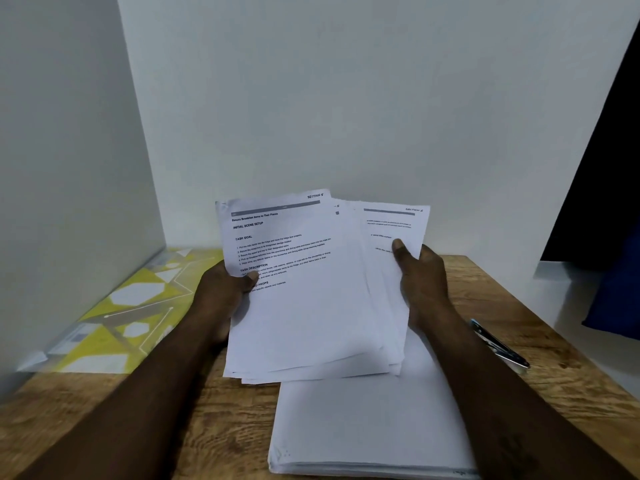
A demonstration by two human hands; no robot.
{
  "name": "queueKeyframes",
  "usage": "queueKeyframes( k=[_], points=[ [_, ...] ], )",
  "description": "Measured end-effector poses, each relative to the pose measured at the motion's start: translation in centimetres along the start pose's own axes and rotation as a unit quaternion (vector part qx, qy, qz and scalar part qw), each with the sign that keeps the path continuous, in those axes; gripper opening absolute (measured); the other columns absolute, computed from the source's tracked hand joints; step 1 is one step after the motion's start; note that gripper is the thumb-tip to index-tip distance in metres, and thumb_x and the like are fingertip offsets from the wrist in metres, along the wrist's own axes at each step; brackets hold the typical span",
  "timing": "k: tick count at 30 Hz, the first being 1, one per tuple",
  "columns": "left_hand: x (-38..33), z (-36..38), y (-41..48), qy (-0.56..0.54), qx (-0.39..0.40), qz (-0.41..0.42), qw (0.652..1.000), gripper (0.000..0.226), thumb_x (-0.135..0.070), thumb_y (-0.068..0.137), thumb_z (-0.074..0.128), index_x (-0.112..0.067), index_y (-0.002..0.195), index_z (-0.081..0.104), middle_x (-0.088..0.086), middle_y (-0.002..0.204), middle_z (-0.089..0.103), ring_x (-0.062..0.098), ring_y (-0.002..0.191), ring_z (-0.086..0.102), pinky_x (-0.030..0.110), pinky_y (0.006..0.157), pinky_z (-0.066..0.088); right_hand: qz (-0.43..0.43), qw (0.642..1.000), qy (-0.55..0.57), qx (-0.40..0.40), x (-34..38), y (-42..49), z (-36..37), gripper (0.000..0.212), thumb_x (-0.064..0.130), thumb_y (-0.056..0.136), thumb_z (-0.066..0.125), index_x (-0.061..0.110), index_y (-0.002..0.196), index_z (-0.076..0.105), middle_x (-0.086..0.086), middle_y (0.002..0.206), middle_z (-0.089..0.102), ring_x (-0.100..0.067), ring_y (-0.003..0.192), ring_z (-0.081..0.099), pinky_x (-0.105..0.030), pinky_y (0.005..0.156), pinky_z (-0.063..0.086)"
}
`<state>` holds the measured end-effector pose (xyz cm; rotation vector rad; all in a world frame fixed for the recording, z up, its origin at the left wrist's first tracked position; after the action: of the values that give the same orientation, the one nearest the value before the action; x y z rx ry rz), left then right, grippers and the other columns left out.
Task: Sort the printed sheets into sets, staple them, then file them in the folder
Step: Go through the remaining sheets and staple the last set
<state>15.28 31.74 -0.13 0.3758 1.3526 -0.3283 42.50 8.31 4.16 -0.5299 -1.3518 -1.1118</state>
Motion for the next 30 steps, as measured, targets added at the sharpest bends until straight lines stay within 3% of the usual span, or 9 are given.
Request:
queueKeyframes(
  k=[5,7,10,13,16,20,25,27,30],
  points=[
    [-0.1,-0.4,0.1,0.003,-0.020,0.002,1.000,0.033,0.005,0.092,0.069,-0.021,0.111,0.076,0.002,0.113,0.080,0.032,0.108,0.074,0.053,0.104,0.054,0.028,0.994,0.099,0.047,0.6,0.3,0.2,0.026,0.008,0.092,0.076,0.010,0.118,0.075,-0.013,0.119,0.078,-0.040,0.115,0.072,-0.063,0.106,0.053],
    [-0.2,-0.9,0.2,0.007,-0.039,0.007,0.999,0.033,0.005,0.093,0.069,-0.024,0.108,0.075,0.001,0.112,0.079,0.030,0.107,0.074,0.051,0.103,0.055,0.001,0.987,0.161,0.013,1.6,0.7,-1.0,0.036,0.012,0.085,0.082,0.009,0.120,0.075,-0.019,0.122,0.076,-0.046,0.116,0.070,-0.067,0.105,0.052],
    [-0.7,-1.4,0.2,0.037,-0.066,0.022,0.997,0.030,0.004,0.094,0.068,-0.025,0.102,0.073,-0.005,0.102,0.078,0.024,0.101,0.073,0.041,0.095,0.057,-0.011,0.954,0.300,0.017,2.9,1.0,-2.1,0.059,0.015,0.088,0.081,0.008,0.143,0.061,-0.024,0.143,0.063,-0.051,0.129,0.060,-0.069,0.107,0.048],
    [-1.3,-1.5,-0.2,0.076,-0.083,0.047,0.992,0.028,0.002,0.096,0.067,-0.021,0.110,0.071,-0.007,0.102,0.074,0.022,0.098,0.070,0.034,0.088,0.053,0.005,0.936,0.352,0.027,3.0,0.9,-2.5,0.060,0.012,0.095,0.073,0.004,0.150,0.053,-0.025,0.154,0.053,-0.052,0.137,0.053,-0.069,0.110,0.045],
    [-2.0,-2.0,-0.4,0.158,-0.113,0.073,0.978,0.028,-0.006,0.096,0.069,-0.014,0.123,0.068,0.001,0.114,0.072,0.027,0.102,0.067,0.037,0.092,0.052,0.006,0.931,0.365,0.018,2.9,0.7,-2.4,0.065,0.013,0.091,0.077,0.003,0.151,0.052,-0.025,0.155,0.051,-0.053,0.137,0.052,-0.071,0.110,0.043],
    [-2.9,-3.1,-0.6,0.241,-0.155,0.097,0.953,0.021,-0.011,0.096,0.068,-0.014,0.117,0.066,0.008,0.119,0.072,0.033,0.105,0.065,0.042,0.092,0.052,-0.013,0.933,0.359,-0.037,3.0,1.0,-3.9,0.068,0.017,0.088,0.081,-0.001,0.148,0.054,-0.025,0.148,0.059,-0.050,0.131,0.060,-0.067,0.104,0.052],
    [-4.1,-4.1,-1.2,0.293,-0.202,0.110,0.928,0.027,-0.011,0.098,0.065,-0.006,0.125,0.064,0.018,0.128,0.069,0.043,0.117,0.061,0.038,0.086,0.042,-0.023,0.928,0.344,-0.138,2.3,1.1,-6.8,0.080,0.033,0.064,0.100,0.007,0.134,0.070,-0.014,0.130,0.074,-0.042,0.119,0.070,-0.066,0.100,0.055],
    [-3.9,-4.2,-1.1,0.282,-0.198,0.107,0.933,0.026,-0.011,0.097,0.065,-0.008,0.124,0.065,0.017,0.126,0.069,0.042,0.116,0.062,0.036,0.084,0.041,-0.021,0.937,0.316,-0.146,2.4,1.0,-7.2,0.068,0.033,0.070,0.098,0.011,0.129,0.074,-0.010,0.125,0.076,-0.037,0.115,0.073,-0.061,0.099,0.058],
    [-2.7,-3.4,-0.7,0.156,-0.157,0.082,0.972,0.028,-0.004,0.095,0.068,-0.015,0.120,0.069,0.003,0.112,0.072,0.033,0.111,0.067,0.031,0.085,0.045,0.023,0.971,0.202,-0.129,1.3,1.1,-6.0,0.038,0.025,0.088,0.086,0.008,0.120,0.075,-0.011,0.112,0.080,-0.028,0.093,0.079,-0.041,0.080,0.066]
  ],
)
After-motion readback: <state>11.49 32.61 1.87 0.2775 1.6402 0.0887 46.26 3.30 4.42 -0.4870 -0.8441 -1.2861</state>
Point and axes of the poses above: each hand's wrist, its own y-axis towards the middle knuckle, its own z-axis out of the palm, x = y × z, the point moved 9 cm from there along y, towards the middle knuckle
